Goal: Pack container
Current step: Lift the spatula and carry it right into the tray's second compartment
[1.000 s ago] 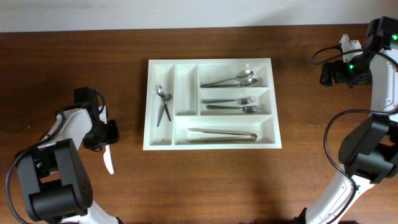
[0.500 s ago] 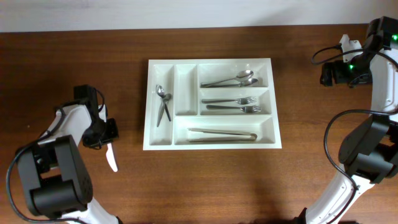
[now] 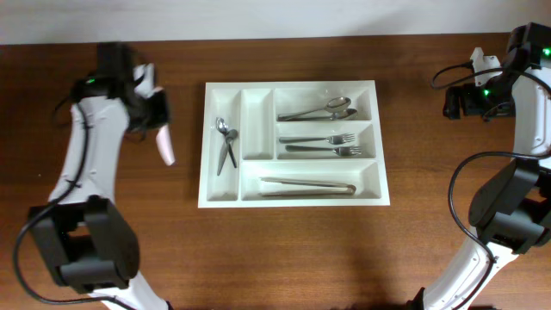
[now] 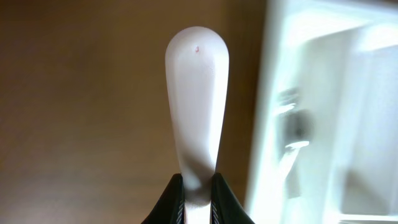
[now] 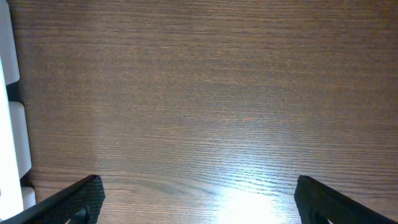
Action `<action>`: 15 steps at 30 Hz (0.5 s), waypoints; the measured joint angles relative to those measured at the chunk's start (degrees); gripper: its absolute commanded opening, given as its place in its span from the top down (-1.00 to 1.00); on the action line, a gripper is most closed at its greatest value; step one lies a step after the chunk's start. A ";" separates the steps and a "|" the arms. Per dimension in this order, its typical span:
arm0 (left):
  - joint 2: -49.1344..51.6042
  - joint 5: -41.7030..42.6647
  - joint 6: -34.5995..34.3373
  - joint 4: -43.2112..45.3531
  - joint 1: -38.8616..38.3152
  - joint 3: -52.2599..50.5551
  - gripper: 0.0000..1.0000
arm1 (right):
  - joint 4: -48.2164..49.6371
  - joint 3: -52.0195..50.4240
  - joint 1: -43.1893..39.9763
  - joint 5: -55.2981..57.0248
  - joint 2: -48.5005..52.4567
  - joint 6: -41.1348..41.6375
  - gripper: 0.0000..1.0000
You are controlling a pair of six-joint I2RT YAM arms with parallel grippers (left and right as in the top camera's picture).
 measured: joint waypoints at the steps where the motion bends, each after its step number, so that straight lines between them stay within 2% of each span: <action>1: 0.00 0.26 0.02 0.92 -1.75 0.81 0.95 | 0.00 0.00 0.00 0.00 0.00 0.00 -0.97; 10: 0.33 0.72 0.02 12.13 -18.49 1.66 0.96 | 0.00 0.00 0.00 0.02 0.00 -0.02 -0.97; 15: 3.85 -0.07 -0.48 16.28 -22.60 1.77 0.96 | 0.02 0.00 0.00 0.02 0.00 -0.02 -0.97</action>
